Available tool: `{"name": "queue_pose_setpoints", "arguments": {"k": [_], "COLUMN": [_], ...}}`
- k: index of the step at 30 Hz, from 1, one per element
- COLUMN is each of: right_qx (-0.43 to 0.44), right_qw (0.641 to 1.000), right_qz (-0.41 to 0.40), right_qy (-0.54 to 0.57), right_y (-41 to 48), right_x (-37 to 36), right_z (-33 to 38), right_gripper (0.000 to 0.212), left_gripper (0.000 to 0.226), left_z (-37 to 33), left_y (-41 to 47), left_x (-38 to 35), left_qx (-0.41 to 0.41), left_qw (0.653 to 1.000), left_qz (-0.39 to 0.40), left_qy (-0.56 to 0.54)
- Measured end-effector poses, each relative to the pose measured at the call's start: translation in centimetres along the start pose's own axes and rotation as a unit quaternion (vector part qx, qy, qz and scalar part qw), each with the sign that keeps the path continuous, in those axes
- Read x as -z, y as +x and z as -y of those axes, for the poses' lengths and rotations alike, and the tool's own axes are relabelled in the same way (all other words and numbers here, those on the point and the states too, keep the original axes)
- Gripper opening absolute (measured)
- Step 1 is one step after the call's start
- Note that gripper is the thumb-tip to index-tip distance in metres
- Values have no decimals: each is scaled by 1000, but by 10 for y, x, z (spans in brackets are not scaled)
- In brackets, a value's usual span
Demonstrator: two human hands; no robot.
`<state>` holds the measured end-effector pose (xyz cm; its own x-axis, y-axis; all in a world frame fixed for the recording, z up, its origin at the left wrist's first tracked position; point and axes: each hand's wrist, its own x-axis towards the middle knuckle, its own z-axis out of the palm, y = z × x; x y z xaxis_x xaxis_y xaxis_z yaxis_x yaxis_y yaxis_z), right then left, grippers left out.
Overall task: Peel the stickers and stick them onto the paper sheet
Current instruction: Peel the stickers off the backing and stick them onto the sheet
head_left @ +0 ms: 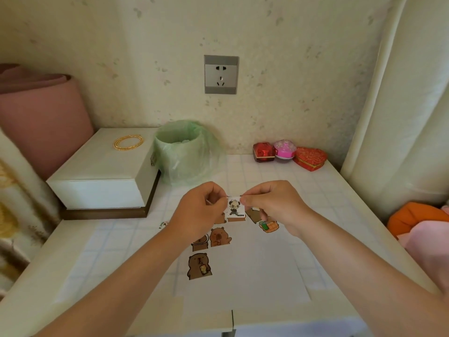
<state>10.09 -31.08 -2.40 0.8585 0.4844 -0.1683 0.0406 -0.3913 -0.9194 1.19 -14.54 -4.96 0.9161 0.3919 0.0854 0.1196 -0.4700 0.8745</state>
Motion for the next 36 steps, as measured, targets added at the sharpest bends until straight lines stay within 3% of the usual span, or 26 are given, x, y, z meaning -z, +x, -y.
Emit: {"name": "queue_pose_setpoints", "arguments": {"k": [11,15,21,26,36], "right_qx": [-6,-28,-57,-54,-44], "right_qw": [999,997,988,984,985], "right_qz": [20,37,79,73,44], "right_qy": [-28,-59,-124,-151,-163], "right_y": [-10,-18,-33,-36,-36], "right_x": [-11,-13,-27,-42,-54], "right_z": [-8,-9,-22,-29,-30], "right_gripper": [10,8,5,9,9], "left_gripper": [11,11,50,86,94], "left_z": [12,20,36,47,50], "left_y": [-14,-24,-43,-56,-61], "left_x": [5,16,33,38,41], "left_qx": [22,-5,-74,-94,-112], "left_qw": [999,987,946,929,919], "left_qz": [21,51,144,203,200], "left_qy": [24,150,281,294,321]}}
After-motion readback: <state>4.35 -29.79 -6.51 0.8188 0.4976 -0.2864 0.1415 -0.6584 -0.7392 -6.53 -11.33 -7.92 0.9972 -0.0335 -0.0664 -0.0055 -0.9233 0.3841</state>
